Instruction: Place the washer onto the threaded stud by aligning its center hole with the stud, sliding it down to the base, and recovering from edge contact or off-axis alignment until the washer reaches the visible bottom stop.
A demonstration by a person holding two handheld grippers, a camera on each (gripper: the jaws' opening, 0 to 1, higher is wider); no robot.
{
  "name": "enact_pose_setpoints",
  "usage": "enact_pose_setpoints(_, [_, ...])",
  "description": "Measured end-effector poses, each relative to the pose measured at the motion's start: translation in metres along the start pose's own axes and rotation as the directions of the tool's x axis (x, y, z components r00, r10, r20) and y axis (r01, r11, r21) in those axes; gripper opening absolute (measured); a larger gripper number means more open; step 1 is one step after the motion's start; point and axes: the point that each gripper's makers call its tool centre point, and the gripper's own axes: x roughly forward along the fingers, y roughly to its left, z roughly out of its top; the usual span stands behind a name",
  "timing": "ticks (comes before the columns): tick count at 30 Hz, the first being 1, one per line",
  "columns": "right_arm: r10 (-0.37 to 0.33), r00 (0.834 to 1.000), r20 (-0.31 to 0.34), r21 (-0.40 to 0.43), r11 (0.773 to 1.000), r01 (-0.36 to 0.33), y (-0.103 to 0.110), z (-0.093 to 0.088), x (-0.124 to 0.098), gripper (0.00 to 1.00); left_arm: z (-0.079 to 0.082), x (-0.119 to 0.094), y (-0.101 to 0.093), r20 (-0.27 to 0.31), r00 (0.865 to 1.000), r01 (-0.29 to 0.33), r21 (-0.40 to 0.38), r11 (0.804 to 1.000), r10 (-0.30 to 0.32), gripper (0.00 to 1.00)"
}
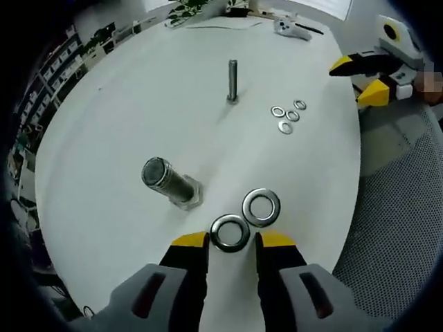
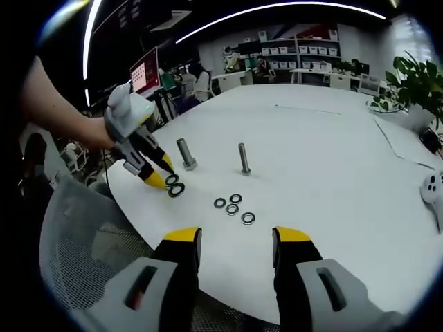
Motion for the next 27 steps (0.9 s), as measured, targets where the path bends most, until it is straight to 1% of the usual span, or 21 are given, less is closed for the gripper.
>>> enact_pose_setpoints(4, [0.001,1.000,0.000,0.000,1.000,-0.001,0.000,0.000,0.000,0.44,0.001,0.001,0.003,-0.010,1.000,0.002,0.008,1.000,-0.002,0.21])
enact_pose_setpoints(11, [0.002,1.000,-0.003,-0.002,1.000,-0.002,0.001,0.000,0.001,0.44,0.001,-0.001,0.002,-0.031,0.999,0.016,0.032,0.999,-0.015,0.21])
enact_pose_setpoints(16, [0.004,1.000,-0.005,-0.005,1.000,-0.004,0.002,-0.001,0.001,0.43,-0.006,-0.003,0.003,-0.053,0.998,0.019,0.040,0.999,-0.017,0.21])
enact_pose_setpoints(19, [0.008,1.000,-0.008,-0.006,1.000,-0.008,0.003,-0.001,0.001,0.43,-0.010,-0.005,0.002,-0.057,0.998,0.021,0.012,1.000,-0.020,0.21])
enact_pose_setpoints(24, [0.010,1.000,-0.010,-0.006,1.000,-0.010,0.003,-0.002,0.002,0.43,-0.014,-0.006,0.003,-0.073,0.997,0.023,0.027,0.999,-0.021,0.21])
enact_pose_setpoints(27, [0.011,1.000,-0.011,-0.010,1.000,-0.011,0.004,-0.002,0.002,0.43,-0.014,-0.006,0.002,-0.070,0.997,0.031,-0.014,0.999,-0.032,0.22])
